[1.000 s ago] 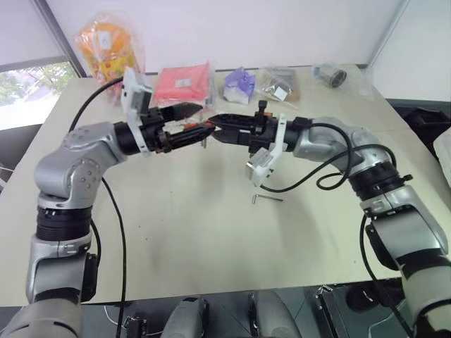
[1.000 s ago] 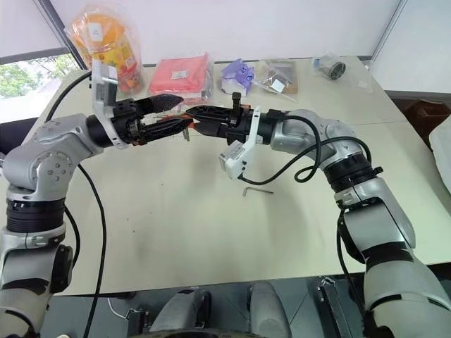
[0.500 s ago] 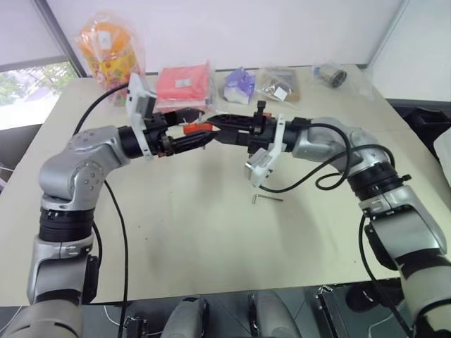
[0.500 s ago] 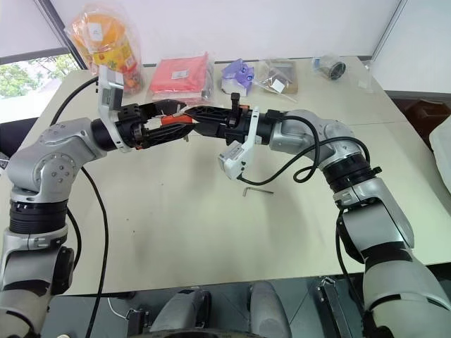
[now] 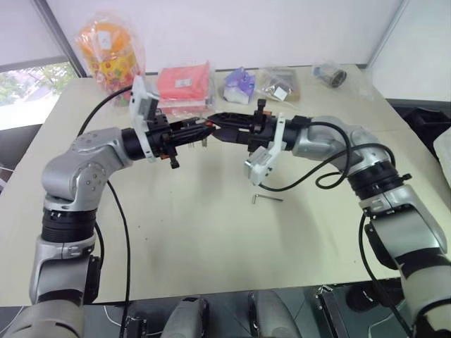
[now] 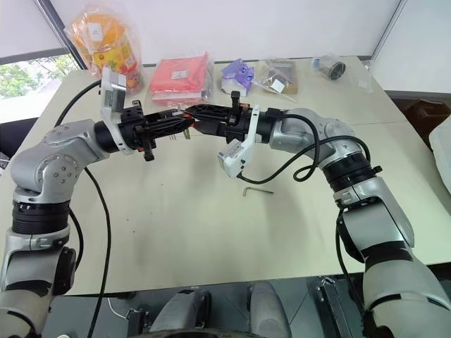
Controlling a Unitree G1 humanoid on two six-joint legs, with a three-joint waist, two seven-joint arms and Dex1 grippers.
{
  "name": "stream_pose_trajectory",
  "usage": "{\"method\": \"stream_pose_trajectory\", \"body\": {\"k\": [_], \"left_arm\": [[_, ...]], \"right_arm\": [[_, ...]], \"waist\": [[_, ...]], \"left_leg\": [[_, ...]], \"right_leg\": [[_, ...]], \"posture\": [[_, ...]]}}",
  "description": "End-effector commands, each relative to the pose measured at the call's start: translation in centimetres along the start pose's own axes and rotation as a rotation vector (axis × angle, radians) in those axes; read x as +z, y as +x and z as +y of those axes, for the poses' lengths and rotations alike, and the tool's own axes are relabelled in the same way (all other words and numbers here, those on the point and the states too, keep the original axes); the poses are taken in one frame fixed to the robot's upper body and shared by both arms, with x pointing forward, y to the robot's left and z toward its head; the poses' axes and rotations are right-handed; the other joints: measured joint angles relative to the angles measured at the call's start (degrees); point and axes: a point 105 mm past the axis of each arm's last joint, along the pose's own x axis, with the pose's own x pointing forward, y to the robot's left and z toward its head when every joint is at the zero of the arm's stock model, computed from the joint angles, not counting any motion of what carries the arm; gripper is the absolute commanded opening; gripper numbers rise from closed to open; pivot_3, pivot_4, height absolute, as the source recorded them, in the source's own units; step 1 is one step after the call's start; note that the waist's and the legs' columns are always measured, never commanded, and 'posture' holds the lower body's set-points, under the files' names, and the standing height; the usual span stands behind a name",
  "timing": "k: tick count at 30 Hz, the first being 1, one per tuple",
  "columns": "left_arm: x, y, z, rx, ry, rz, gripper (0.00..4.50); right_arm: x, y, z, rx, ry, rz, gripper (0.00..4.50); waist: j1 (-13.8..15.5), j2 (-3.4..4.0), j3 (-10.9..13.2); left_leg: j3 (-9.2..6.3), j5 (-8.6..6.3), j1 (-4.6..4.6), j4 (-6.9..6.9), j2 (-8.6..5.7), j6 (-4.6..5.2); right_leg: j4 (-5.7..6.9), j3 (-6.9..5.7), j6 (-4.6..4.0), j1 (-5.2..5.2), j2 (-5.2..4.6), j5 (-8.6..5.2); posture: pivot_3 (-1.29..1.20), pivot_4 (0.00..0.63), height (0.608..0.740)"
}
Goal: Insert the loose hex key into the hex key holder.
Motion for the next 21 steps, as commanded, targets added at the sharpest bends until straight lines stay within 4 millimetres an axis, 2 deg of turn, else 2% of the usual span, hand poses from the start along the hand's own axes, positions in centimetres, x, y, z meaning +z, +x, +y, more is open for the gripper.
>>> {"method": "stream_pose_trajectory", "body": {"k": [1, 4, 8, 9, 10, 13, 15, 17, 19, 21], "left_arm": [[0.5, 0.0, -0.1, 0.013, 0.039, -0.004, 0.16], [0.6, 0.0, -0.1, 0.017, 0.042, -0.006, 0.16], [0.6, 0.0, 0.0, 0.022, 0.044, -0.008, 0.16], [0.6, 0.0, 0.0, 0.023, 0.045, -0.009, 0.16], [0.6, 0.0, -0.1, 0.025, 0.046, -0.01, 0.16], [0.6, 0.0, 0.0, 0.03, 0.051, -0.011, 0.16], [0.6, -0.1, 0.1, 0.037, 0.057, -0.01, 0.16], [0.6, -0.2, 0.1, 0.047, 0.064, -0.009, 0.16], [0.6, -0.3, 0.2, 0.052, 0.068, -0.01, 0.16], [0.7, -0.4, 0.3, 0.068, 0.069, -0.02, 0.16]], "right_arm": [[-0.2, 0.2, -2.6, -0.074, -0.033, -0.011, 1.05], [-0.2, 0.2, -2.5, -0.072, -0.025, -0.011, 1.05], [-0.3, 0.1, -2.4, -0.069, -0.015, -0.007, 2.97], [-0.4, 0.1, -2.3, -0.066, -0.011, -0.004, 3.58], [-0.4, 0.0, -2.2, -0.064, -0.007, -0.001, 3.92], [-0.7, -0.3, -2.0, -0.053, 0.015, 0.021, 3.92], [-1.6, -0.8, -1.5, -0.036, 0.085, 0.078, 3.92], [-3.1, -2.0, 0.2, 0.041, 0.279, 0.185, 3.92], [-3.6, -3.1, 1.5, 0.103, 0.429, 0.242, 3.92], [-4.1, -5.5, 4.3, 0.246, 0.782, 0.362, 3.92]], "waist": [[0.0, 0.0, 0.0], [0.0, 0.0, 0.0], [0.0, 0.0, 0.0], [0.0, 0.0, 0.0], [0.0, 0.0, 0.0], [0.0, 0.0, 0.0], [0.0, 0.0, 0.0], [0.0, 0.0, 0.0], [0.2, 0.0, 0.0], [0.3, -0.01, 0.0]], "left_leg": [[0.0, 0.0, 0.0, 0.0, 0.0, 0.0], [0.0, 0.0, 0.0, 0.0, 0.0, 0.0], [0.0, 0.0, 0.0, 0.0, 0.0, 0.0], [0.0, 0.0, 0.0, 0.0, 0.0, 0.0], [0.0, 0.0, 0.0, 0.0, 0.0, 0.0], [0.0, 0.0, 0.0, 0.01, 0.0, 0.0], [0.0, 0.0, 0.0, 0.01, 0.0, 0.0], [0.0, 0.0, 0.0, 0.02, 0.0, 0.0], [-0.03, 0.0, 0.0, 0.05, 0.0, 0.0], [-0.07, 0.0, -0.02, 0.1, -0.02, 0.01]], "right_leg": [[0.0, 0.0, 0.0, 0.0, 0.0, 0.0], [0.0, 0.0, 0.0, 0.0, 0.0, 0.0], [0.0, 0.0, 0.0, 0.0, 0.0, 0.0], [0.0, 0.0, 0.0, 0.0, 0.0, 0.0], [0.01, 0.0, 0.0, 0.0, 0.0, 0.0], [0.01, 0.0, 0.0, 0.0, 0.0, 0.0], [0.01, 0.0, 0.0, 0.0, 0.0, 0.0], [0.0, 0.0, 0.0, 0.01, -0.01, 0.0], [-0.02, -0.01, 0.0, 0.09, -0.03, 0.0], [-0.03, -0.03, 0.0, 0.14, -0.06, 0.0]], "posture": [[0.0, 0.15, 0.74], [0.0, 0.15, 0.74], [0.0, 0.15, 0.74], [0.0, 0.15, 0.74], [0.0, 0.15, 0.74], [0.0, 0.15, 0.74], [0.0, 0.15, 0.74], [0.0, 0.15, 0.74], [0.0, 0.15, 0.74], [0.0, 0.15, 0.74]]}}
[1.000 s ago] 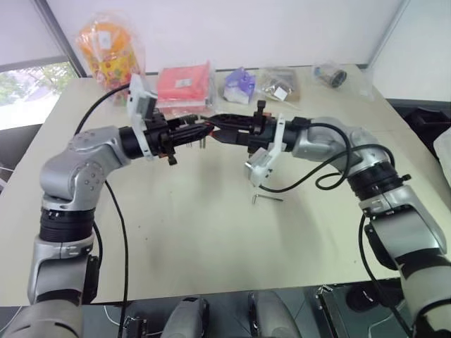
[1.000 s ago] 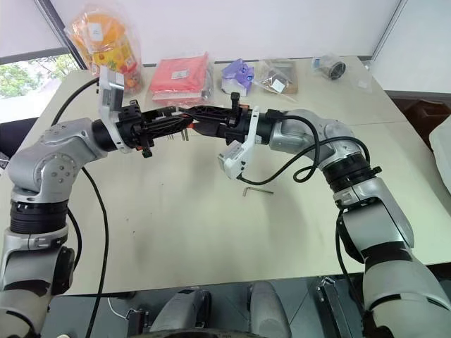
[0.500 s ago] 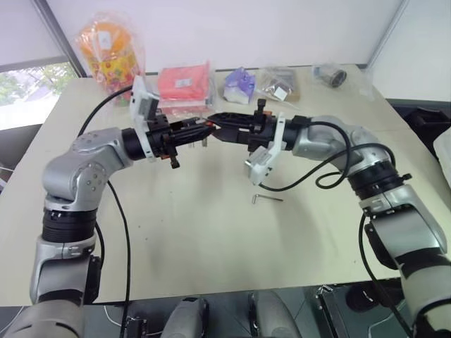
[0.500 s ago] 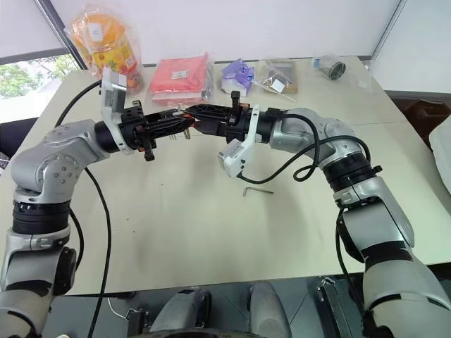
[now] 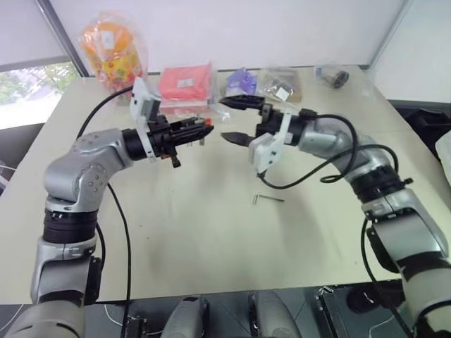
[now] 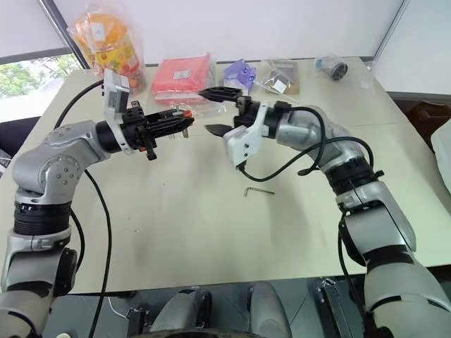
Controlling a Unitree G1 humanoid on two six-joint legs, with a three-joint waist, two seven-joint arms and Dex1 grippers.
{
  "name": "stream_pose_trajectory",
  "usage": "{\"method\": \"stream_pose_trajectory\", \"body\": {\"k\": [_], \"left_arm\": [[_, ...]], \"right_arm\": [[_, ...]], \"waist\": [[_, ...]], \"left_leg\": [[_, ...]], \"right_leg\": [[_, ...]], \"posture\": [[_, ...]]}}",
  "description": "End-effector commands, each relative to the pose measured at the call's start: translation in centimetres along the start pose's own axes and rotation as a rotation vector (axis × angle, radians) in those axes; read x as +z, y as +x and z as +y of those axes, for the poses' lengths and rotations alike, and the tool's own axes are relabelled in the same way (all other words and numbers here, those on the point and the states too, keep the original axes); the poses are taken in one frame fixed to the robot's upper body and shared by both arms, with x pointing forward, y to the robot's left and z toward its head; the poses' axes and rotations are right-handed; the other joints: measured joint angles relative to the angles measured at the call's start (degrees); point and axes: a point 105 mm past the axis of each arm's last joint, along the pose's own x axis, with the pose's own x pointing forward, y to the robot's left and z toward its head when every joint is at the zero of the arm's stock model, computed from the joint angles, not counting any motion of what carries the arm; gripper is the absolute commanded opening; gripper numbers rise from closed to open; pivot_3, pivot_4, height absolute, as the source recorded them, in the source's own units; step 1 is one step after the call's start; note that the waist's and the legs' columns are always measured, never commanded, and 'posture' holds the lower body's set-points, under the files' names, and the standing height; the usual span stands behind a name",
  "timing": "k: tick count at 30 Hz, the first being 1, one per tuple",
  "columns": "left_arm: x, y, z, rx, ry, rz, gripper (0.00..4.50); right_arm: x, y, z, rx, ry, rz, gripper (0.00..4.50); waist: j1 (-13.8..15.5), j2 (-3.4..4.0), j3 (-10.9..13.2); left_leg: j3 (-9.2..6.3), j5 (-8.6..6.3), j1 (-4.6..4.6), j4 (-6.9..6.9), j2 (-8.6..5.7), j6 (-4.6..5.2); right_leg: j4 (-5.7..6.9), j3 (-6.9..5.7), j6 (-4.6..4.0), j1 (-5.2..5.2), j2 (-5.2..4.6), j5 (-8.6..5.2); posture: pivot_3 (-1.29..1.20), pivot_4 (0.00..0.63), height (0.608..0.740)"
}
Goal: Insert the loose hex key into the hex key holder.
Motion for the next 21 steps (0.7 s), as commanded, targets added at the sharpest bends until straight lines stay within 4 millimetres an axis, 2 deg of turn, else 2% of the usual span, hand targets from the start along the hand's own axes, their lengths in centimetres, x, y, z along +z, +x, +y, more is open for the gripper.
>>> {"method": "stream_pose_trajectory", "body": {"k": [1, 2, 4, 6, 8, 10, 21], "left_arm": [[1.2, -0.4, -0.1, 0.02, 0.054, -0.04, 0.16], [1.2, -0.5, -0.1, 0.024, 0.053, -0.042, 0.16], [1.0, -0.5, -0.2, 0.027, 0.051, -0.043, 0.16], [0.9, -0.5, -0.3, 0.028, 0.049, -0.043, 0.16], [0.7, -0.4, -0.5, 0.026, 0.046, -0.043, 0.16], [0.6, -0.3, -0.6, 0.024, 0.044, -0.042, 0.16], [0.3, -0.4, -1.0, 0.026, 0.044, -0.027, 0.16]], "right_arm": [[-2.2, -3.2, 2.5, 0.228, 0.485, 0.149, 3.92], [-2.0, -4.5, 4.3, 0.349, 0.579, 0.159, 3.92], [-1.4, -6.3, 6.2, 0.489, 0.69, 0.177, 3.92], [-1.1, -7.1, 7.4, 0.551, 0.806, 0.202, 3.92], [-1.3, -8.0, 9.4, 0.631, 0.831, 0.246, 3.92], [-1.1, -8.7, 10.6, 0.683, 0.872, 0.267, 3.92], [-1.8, -6.4, 11.6, 0.583, 0.964, 0.3, 3.92]], "waist": [[0.1, 0.0, 0.0], [0.2, 0.01, 0.0], [0.4, 0.03, 0.0], [0.2, 0.03, 0.0], [-0.1, 0.04, 0.0], [0.0, 0.04, 0.0], [0.5, 0.03, 0.0]], "left_leg": [[-0.05, -0.01, -0.07, 0.06, 0.0, 0.02], [-0.12, -0.03, -0.18, 0.19, 0.01, 0.06], [-0.22, -0.07, -0.4, 0.38, 0.01, 0.12], [-0.21, -0.1, -0.47, 0.48, 0.0, 0.18], [-0.19, -0.1, -0.48, 0.54, 0.01, 0.18], [-0.19, -0.1, -0.46, 0.54, 0.01, 0.18], [-0.17, -0.11, -0.51, 0.59, -0.03, 0.17]], "right_leg": [[-0.02, 0.0, 0.0, 0.0, -0.02, 0.0], [-0.01, -0.02, 0.0, -0.02, -0.05, 0.0], [-0.01, -0.1, 0.0, -0.11, -0.05, 0.0], [-0.01, -0.12, 0.0, -0.13, -0.07, 0.0], [-0.01, -0.1, 0.0, -0.13, -0.07, 0.0], [0.03, -0.11, 0.0, -0.13, -0.07, 0.0], [0.02, -0.1, 0.0, -0.18, -0.15, 0.0]], "posture": [[0.0, 0.15, 0.74], [0.0, 0.15, 0.74], [0.0, 0.15, 0.74], [0.0, 0.15, 0.74], [0.0, 0.15, 0.74], [0.0, 0.15, 0.74], [0.0, 0.15, 0.74]]}}
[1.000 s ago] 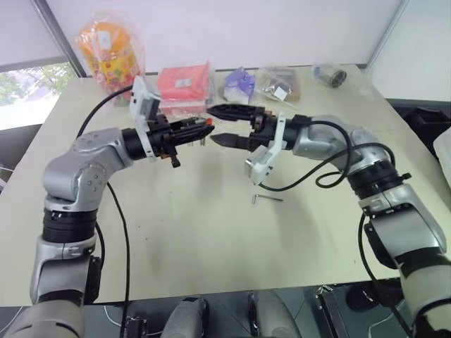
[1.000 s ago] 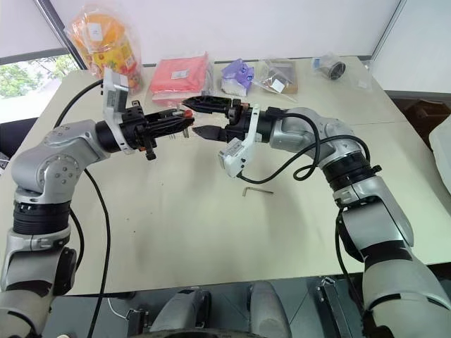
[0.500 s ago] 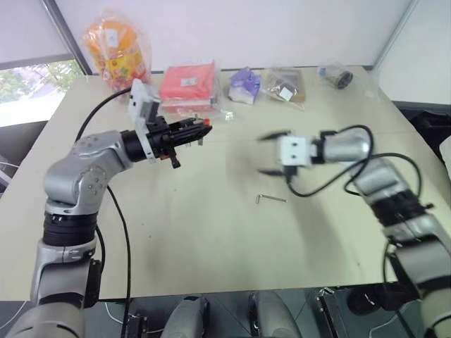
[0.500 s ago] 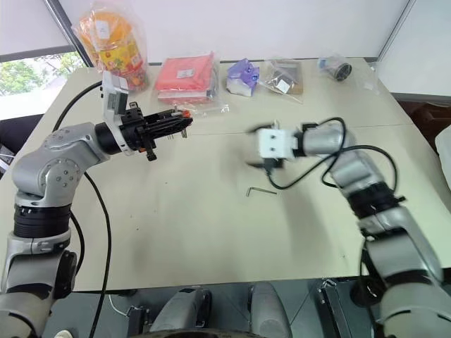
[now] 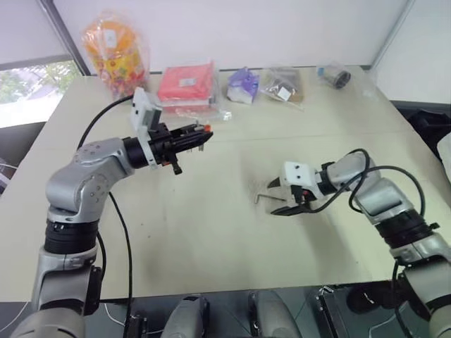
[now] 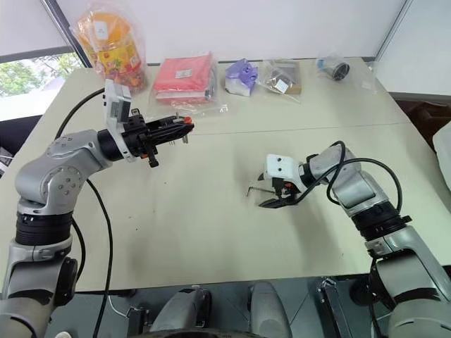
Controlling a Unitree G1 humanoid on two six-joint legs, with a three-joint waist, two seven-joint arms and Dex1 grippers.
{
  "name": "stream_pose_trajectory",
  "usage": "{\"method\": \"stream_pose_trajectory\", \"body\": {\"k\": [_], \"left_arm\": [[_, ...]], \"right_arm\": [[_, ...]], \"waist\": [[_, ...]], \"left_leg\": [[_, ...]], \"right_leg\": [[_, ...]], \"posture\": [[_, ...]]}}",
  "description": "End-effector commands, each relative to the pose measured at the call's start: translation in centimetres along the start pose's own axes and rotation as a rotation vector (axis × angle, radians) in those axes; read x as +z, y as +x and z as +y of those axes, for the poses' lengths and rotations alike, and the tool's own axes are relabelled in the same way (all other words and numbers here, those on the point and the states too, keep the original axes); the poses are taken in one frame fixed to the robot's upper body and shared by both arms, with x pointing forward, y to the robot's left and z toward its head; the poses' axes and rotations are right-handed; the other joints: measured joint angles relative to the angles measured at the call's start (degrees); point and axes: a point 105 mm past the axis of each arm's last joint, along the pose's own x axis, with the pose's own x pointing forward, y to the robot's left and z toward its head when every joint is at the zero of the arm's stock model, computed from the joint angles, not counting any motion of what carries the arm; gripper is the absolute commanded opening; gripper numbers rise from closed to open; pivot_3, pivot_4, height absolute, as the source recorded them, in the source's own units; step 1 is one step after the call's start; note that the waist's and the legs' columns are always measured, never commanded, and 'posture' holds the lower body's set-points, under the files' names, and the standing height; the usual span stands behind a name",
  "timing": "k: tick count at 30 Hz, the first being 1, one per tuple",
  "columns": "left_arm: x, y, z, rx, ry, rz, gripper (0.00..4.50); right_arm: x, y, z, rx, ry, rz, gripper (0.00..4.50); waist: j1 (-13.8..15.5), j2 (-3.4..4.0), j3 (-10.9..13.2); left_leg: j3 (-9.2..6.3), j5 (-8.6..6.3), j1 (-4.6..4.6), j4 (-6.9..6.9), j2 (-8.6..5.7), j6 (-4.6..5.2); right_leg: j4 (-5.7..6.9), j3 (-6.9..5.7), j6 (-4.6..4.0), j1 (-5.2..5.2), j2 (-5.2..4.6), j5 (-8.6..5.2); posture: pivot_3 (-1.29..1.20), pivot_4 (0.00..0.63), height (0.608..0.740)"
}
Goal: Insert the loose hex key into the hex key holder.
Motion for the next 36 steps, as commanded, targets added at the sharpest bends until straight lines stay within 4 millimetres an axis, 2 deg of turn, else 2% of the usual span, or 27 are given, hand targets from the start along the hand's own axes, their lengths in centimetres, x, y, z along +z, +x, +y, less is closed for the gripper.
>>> {"method": "stream_pose_trajectory", "body": {"k": [1, 10, 13, 19, 25, 27, 31, 34, 36], "left_arm": [[1.1, -0.2, -0.4, -0.004, 0.043, -0.023, 0.16], [1.1, -0.2, -0.6, 0.003, 0.05, -0.016, 0.16], [1.1, -0.2, -0.5, 0.01, 0.054, -0.012, 0.16], [1.1, -0.3, -0.5, 0.016, 0.058, -0.01, 0.16], [1.1, -0.3, -0.4, 0.022, 0.06, -0.011, 0.16], [1.1, -0.3, -0.3, 0.027, 0.059, -0.015, 0.16], [1.4, -0.2, 0.1, 0.047, 0.062, -0.035, 0.16], [1.6, 0.2, 0.3, 0.054, 0.062, -0.047, 0.16], [1.5, 0.2, 0.4, 0.056, 0.062, -0.048, 0.16]], "right_arm": [[0.6, -0.3, -1.4, -0.076, -0.005, -0.01, 3.92], [-0.7, 0.8, -2.6, -0.134, -0.031, 0.051, 3.92], [-0.9, 1.0, -2.9, -0.141, -0.027, 0.062, 3.04], [-1.3, 1.3, -2.6, -0.118, -0.024, 0.076, 0.04], [-1.1, 1.2, -2.9, -0.145, -0.035, 0.074, 0.04], [0.0, 0.9, -4.1, -0.237, -0.059, 0.015, 0.04], [5.3, -1.2, -8.1, -0.572, -0.162, -0.24, 0.04], [12.1, -5.5, -10.9, -0.927, -0.225, -0.553, 0.04], [13.8, -7.0, -11.4, -1.036, -0.208, -0.66, 0.04]], "waist": [[0.3, 0.0, 0.0], [1.1, -0.01, 0.0], [1.0, -0.01, 0.0], [1.0, -0.01, 0.0], [1.0, -0.01, 0.0], [1.0, -0.01, 0.0], [0.8, -0.01, 0.0], [0.4, 0.0, 0.0], [0.4, -0.01, 0.0]], "left_leg": [[0.0, 0.0, 0.0, 0.0, 0.0, 0.0], [0.05, 0.0, 0.0, 0.05, -0.01, 0.0], [0.05, 0.0, 0.0, 0.06, -0.01, 0.0], [0.04, 0.0, 0.0, 0.08, -0.01, 0.0], [0.04, 0.0, 0.0, 0.08, -0.01, 0.0], [0.04, 0.0, 0.0, 0.08, -0.01, 0.0], [0.09, 0.0, 0.0, 0.04, 0.0, -0.01], [0.13, 0.01, -0.05, 0.0, 0.0, -0.02], [0.13, 0.04, -0.1, -0.02, 0.0, -0.06]], "right_leg": [[0.0, 0.0, 0.0, 0.0, 0.0, 0.0], [-0.01, -0.01, 0.0, 0.01, 0.01, 0.0], [0.0, -0.01, 0.0, 0.02, 0.01, 0.0], [0.0, -0.02, 0.0, 0.02, 0.02, 0.0], [0.0, -0.02, 0.0, 0.03, 0.02, 0.0], [0.0, -0.02, 0.0, 0.03, 0.02, 0.0], [0.03, 0.01, 0.0, -0.04, 0.02, 0.0], [0.12, 0.03, 0.0, -0.19, 0.02, 0.0], [0.15, 0.04, 0.0, -0.27, 0.03, 0.0]], "posture": [[0.0, 0.15, 0.74], [0.0, 0.15, 0.74], [0.0, 0.15, 0.74], [0.0, 0.15, 0.74], [0.0, 0.15, 0.74], [0.0, 0.15, 0.74], [0.0, 0.15, 0.74], [0.0, 0.15, 0.74], [0.0, 0.15, 0.74]]}}
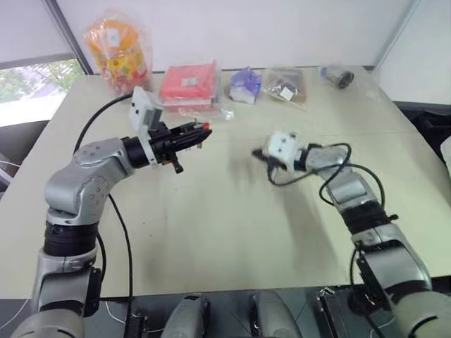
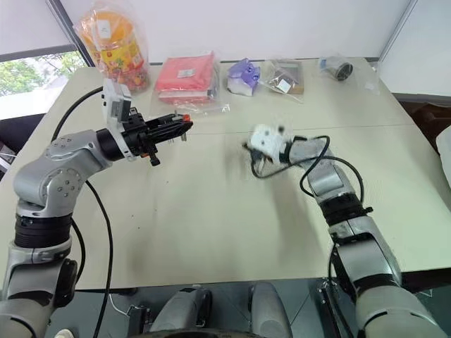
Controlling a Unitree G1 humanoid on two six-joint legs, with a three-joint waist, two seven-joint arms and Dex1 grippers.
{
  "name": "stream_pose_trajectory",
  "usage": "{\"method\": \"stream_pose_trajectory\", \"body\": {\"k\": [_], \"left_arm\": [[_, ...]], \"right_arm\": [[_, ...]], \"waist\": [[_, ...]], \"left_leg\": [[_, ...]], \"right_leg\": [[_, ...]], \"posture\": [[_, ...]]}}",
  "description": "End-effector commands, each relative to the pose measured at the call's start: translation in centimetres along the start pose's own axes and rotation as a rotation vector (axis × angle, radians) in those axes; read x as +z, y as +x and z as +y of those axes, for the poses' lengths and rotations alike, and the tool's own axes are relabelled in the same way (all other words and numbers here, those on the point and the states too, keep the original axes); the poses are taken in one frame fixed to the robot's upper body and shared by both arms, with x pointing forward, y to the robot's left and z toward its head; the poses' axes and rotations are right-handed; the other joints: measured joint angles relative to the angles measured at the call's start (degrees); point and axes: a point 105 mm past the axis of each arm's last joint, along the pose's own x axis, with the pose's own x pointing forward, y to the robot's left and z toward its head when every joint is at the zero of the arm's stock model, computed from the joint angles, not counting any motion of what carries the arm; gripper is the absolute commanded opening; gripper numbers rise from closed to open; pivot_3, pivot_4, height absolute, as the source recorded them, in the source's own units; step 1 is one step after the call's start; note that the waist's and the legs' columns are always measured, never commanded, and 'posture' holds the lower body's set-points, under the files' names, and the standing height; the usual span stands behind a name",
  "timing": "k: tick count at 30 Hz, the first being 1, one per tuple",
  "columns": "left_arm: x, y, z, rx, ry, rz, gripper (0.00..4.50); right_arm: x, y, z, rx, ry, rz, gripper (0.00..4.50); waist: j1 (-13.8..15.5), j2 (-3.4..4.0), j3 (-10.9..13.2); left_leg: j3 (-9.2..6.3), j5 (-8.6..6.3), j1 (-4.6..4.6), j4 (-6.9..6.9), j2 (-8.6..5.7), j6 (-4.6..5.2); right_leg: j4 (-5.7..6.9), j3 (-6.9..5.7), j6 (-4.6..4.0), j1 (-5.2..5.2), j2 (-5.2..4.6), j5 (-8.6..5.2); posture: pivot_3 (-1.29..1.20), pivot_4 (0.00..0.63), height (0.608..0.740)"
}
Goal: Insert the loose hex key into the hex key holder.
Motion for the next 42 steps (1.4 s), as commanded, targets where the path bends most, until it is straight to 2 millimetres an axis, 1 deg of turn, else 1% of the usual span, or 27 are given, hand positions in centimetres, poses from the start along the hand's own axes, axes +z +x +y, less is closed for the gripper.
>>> {"method": "stream_pose_trajectory", "body": {"k": [1, 3, 5, 6, 9, 12, 17, 22, 25, 28, 33, 42], "left_arm": [[1.5, 0.1, 0.2, 0.005, 0.051, -0.044, 0.16], [1.6, 0.2, 0.4, 0.01, 0.046, -0.051, 0.16], [1.8, 0.3, 0.8, 0.026, 0.035, -0.066, 0.16], [1.8, 0.3, 1.0, 0.034, 0.03, -0.072, 0.16], [1.8, 0.2, 1.5, 0.049, 0.01, -0.079, 0.16], [2.0, 0.3, 1.7, 0.054, 0.013, -0.08, 0.16], [2.5, 0.5, 2.2, 0.065, 0.018, -0.092, 0.16], [2.7, 0.6, 2.2, 0.064, 0.02, -0.091, 0.16], [2.7, 0.6, 2.2, 0.063, 0.018, -0.09, 0.16], [2.7, 0.6, 2.1, 0.061, 0.018, -0.087, 0.16], [2.8, 0.7, 2.2, 0.061, 0.022, -0.085, 0.16], [2.8, 0.5, 2.0, 0.059, 0.017, -0.088, 0.16]], "right_arm": [[6.7, -0.1, -4.8, -0.305, 0.046, -0.275, 0.04], [9.6, -0.2, -5.8, -0.404, 0.209, -0.422, 0.04], [11.3, -0.2, -5.8, -0.423, 0.411, -0.524, 0.04], [11.7, 0.0, -5.5, -0.415, 0.484, -0.547, 0.04], [12.7, 0.3, -3.6, -0.331, 0.678, -0.633, 0.04], [12.5, 0.7, -2.3, -0.312, 0.773, -0.662, 0.04], [12.5, 1.4, -0.1, -0.283, 0.797, -0.673, 0.04], [12.9, 1.6, 1.4, -0.26, 0.78, -0.679, 0.04], [13.8, 2.0, 2.7, -0.225, 0.719, -0.691, 0.04], [14.8, 2.2, 3.6, -0.193, 0.674, -0.713, 0.04], [15.5, 2.4, 4.1, -0.163, 0.644, -0.732, 0.04], [15.1, 2.9, 4.6, -0.155, 0.627, -0.717, 0.04]], "waist": [[0.0, -0.01, 0.0], [0.2, -0.01, 0.0], [0.2, -0.01, 0.0], [0.2, 0.0, 0.0], [0.2, 0.01, 0.0], [-0.1, 0.02, 0.0], [-1.0, 0.02, 0.0], [-2.0, 0.04, 0.0], [-2.4, 0.04, 0.0], [-2.5, 0.04, 0.0], [-2.3, 0.04, 0.0], [-2.4, 0.04, 0.0]], "left_leg": [[-0.05, 0.0, 0.0, 0.0, 0.0, 0.0], [-0.13, 0.0, 0.0, -0.02, 0.0, 0.0], [-0.14, 0.0, 0.0, -0.01, -0.01, 0.0], [-0.14, 0.0, 0.0, 0.0, -0.01, 0.0], [-0.15, 0.0, 0.0, 0.01, -0.01, 0.0], [-0.17, 0.0, 0.0, 0.0, -0.01, 0.0], [-0.2, 0.0, 0.0, -0.02, -0.01, 0.0], [-0.19, 0.0, 0.01, -0.11, 0.0, 0.0], [-0.2, 0.0, 0.01, -0.12, 0.0, 0.0], [-0.2, 0.0, 0.01, -0.13, 0.0, 0.0], [-0.21, 0.0, 0.01, -0.11, -0.01, 0.0], [-0.2, 0.0, 0.01, -0.12, -0.01, 0.0]], "right_leg": [[0.0, -0.03, 0.0, 0.01, 0.0, 0.0], [-0.01, -0.04, 0.0, 0.06, -0.01, 0.0], [-0.01, -0.04, 0.0, 0.07, -0.01, 0.0], [-0.02, -0.04, 0.0, 0.07, 0.0, 0.0], [-0.01, -0.05, 0.0, 0.09, 0.0, 0.0], [0.01, -0.05, 0.0, 0.09, 0.0, 0.01], [0.06, -0.06, 0.0, 0.06, 0.01, 0.0], [0.17, -0.04, 0.0, -0.06, 0.02, 0.0], [0.18, -0.04, 0.0, -0.07, 0.02, 0.0], [0.18, -0.04, 0.0, -0.09, 0.02, 0.0], [0.18, -0.04, 0.0, -0.07, 0.01, 0.0], [0.17, -0.04, 0.0, -0.07, 0.02, 0.0]], "posture": [[0.0, 0.15, 0.74], [0.0, 0.15, 0.74], [0.0, 0.15, 0.74], [0.0, 0.15, 0.74], [0.0, 0.15, 0.74], [0.0, 0.15, 0.74], [0.0, 0.15, 0.74], [0.0, 0.15, 0.74], [0.0, 0.15, 0.74], [0.0, 0.15, 0.74], [0.0, 0.15, 0.74], [0.0, 0.15, 0.74]]}}
